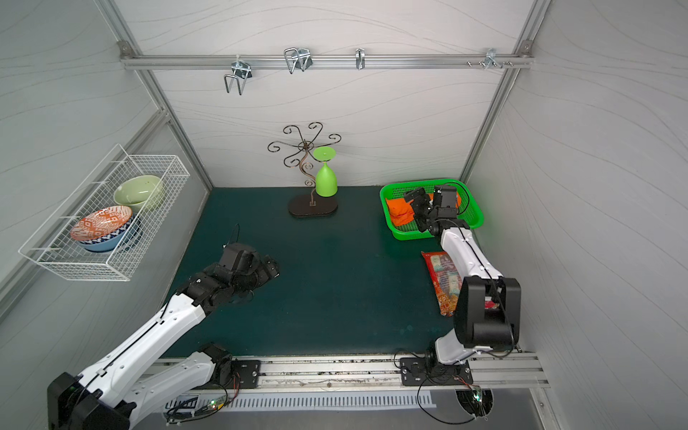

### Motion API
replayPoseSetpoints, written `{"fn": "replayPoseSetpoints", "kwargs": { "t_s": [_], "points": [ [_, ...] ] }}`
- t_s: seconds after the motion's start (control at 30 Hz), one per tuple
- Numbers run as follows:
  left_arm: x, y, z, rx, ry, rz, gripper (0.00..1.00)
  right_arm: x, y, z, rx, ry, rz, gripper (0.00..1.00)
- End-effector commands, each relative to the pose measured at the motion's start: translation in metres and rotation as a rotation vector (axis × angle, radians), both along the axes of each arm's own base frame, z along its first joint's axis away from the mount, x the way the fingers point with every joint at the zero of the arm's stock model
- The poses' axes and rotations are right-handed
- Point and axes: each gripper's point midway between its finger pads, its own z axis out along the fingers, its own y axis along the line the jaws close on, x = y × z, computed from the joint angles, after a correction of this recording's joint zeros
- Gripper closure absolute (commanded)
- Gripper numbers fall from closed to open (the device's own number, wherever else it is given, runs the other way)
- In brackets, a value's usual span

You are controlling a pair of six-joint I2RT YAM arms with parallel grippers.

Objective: Roll up the shorts
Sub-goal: Reset both arms

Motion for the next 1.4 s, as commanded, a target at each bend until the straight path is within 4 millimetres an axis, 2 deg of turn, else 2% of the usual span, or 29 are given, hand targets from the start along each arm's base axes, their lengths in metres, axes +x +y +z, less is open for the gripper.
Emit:
{"fn": "replayPoseSetpoints", "kwargs": {
  "t_s": [0.0,0.1,0.17,0.23,0.3,0.4,0.53,0.67,0.7,0.8,0.93,1.03,1.1,1.13,1.17,1.2,1.23,1.27,1.33,1.37],
  "points": [
    [0.028,0.024,0.032,0.210,-0.083,0.038,0.01,-0.038,-0.009,-0.016,-0.395,-0.048,0.084,0.01],
    [0.051,0.037,0.049,0.360,-0.162,0.044,0.03,-0.061,-0.010,-0.011,-0.680,-0.231,0.097,0.01],
    [0.063,0.051,0.055,0.468,-0.238,0.073,0.02,-0.071,-0.012,-0.010,-0.771,-0.355,0.106,0.01],
    [0.074,0.068,0.054,0.578,-0.313,0.097,0.02,-0.078,-0.021,-0.018,-0.830,-0.363,0.098,0.01],
    [0.081,0.090,0.045,0.639,-0.342,0.133,0.02,-0.080,-0.035,-0.037,-0.869,-0.273,0.075,0.01],
    [0.084,0.137,0.015,0.671,-0.268,0.241,0.02,-0.078,-0.055,-0.067,-0.908,-0.177,0.027,0.01],
    [0.089,0.164,-0.016,0.690,-0.257,0.280,0.03,-0.074,-0.065,-0.081,-0.905,-0.235,-0.016,0.01],
    [0.100,0.167,-0.029,0.627,-0.358,0.277,0.05,-0.068,-0.071,-0.087,-0.901,-0.263,-0.022,0.01],
    [0.103,0.165,-0.035,0.632,-0.344,0.237,0.08,-0.066,-0.069,-0.085,-0.919,-0.294,-0.010,0.01],
    [0.112,0.161,-0.034,0.664,-0.409,0.194,0.10,-0.063,-0.064,-0.083,-0.936,-0.365,0.018,0.01],
    [0.115,0.158,-0.040,0.675,-0.482,0.181,0.11,-0.059,-0.056,-0.086,-0.922,-0.371,0.091,0.01],
    [0.122,0.149,-0.050,0.665,-0.506,0.116,0.12,-0.060,-0.051,-0.105,-0.927,-0.367,0.139,0.01],
    [0.126,0.135,-0.064,0.641,-0.512,0.031,0.11,-0.065,-0.052,-0.128,-0.921,-0.393,0.117,0.01],
    [0.130,0.138,-0.059,0.667,-0.548,0.043,0.10,-0.064,-0.050,-0.134,-0.922,-0.456,0.109,0.01],
    [0.133,0.141,-0.064,0.655,-0.474,0.050,0.08,-0.062,-0.045,-0.130,-0.925,-0.504,0.118,0.01],
    [0.131,0.141,-0.069,0.638,-0.446,0.045,0.02,-0.063,-0.044,-0.137,-0.915,-0.434,0.162,0.01],
    [0.134,0.142,-0.064,0.654,-0.495,0.054,0.01,-0.057,-0.043,-0.140,-0.915,-0.368,0.187,0.01],
    [0.134,0.142,-0.064,0.655,-0.489,0.053,0.01,-0.045,-0.044,-0.141,-0.923,-0.380,0.175,0.01],
    [0.132,0.142,-0.066,0.645,-0.470,0.049,0.01,-0.045,-0.042,-0.146,-0.930,-0.315,0.210,0.01],
    [0.133,0.142,-0.064,0.654,-0.489,0.053,0.01,-0.044,-0.041,-0.143,-0.946,-0.352,0.188,0.01]
  ]
}}
